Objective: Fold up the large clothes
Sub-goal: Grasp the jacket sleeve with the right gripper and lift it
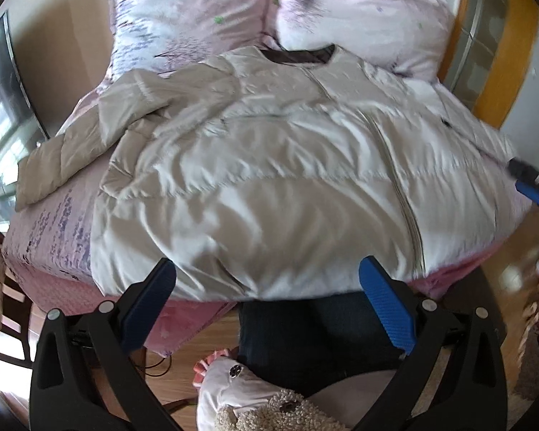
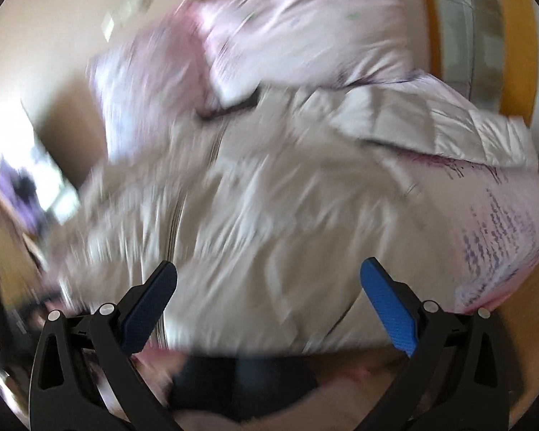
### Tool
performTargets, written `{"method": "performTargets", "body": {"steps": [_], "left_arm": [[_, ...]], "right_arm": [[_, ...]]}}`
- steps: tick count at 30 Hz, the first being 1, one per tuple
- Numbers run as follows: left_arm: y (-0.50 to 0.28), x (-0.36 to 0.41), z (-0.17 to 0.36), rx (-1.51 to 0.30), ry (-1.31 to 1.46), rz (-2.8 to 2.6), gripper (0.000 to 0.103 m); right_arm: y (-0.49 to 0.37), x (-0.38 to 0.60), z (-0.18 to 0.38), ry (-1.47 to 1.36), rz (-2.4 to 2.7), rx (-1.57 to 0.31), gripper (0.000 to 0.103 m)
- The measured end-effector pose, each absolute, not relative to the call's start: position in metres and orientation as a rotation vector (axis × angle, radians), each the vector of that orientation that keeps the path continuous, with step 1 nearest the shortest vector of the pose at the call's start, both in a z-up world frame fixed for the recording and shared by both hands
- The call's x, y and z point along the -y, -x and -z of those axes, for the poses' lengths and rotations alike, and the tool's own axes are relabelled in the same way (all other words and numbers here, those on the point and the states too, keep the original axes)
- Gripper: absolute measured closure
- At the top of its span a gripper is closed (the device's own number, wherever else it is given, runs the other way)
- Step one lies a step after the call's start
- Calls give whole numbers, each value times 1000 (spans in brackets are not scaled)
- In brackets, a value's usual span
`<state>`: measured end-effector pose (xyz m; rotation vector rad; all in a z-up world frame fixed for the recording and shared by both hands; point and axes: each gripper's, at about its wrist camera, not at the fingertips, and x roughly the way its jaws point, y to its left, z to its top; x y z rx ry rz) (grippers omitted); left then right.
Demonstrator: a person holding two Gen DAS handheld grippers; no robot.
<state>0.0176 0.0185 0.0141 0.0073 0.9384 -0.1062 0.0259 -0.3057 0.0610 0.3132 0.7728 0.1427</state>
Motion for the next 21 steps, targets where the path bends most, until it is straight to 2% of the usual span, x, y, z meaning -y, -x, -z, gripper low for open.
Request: {"method": "performTargets", "body": {"steps": [4,9,10,11,14,18,21], "left_arm": [[-37,-56,-16,-947,129,82,2],[-54,-119,-34,-806,254,-65,2],[-56,-131,-38,-762,268,-87,2],[-59,-142,-41,-719,284,-96,2],[-65,-174,-43,-607,349,-85,2],[-92,-205,-31,-689,389,-119,2],[-111,-237,-12,-758,556,-94,2]], "right_arm": [[-51,385,-55,-577,3,-675,1],[-83,474,-29,-835,190,-672,2],[-87,492,-23,-901,208,-665,10],[-94,513,-13,-984,237,-654,14],[-106,546,8,-1110,321,-635,20],[-116,572,25,-1218,357,-618,31],[-124,587,34,-1238,433,-603,41]]}}
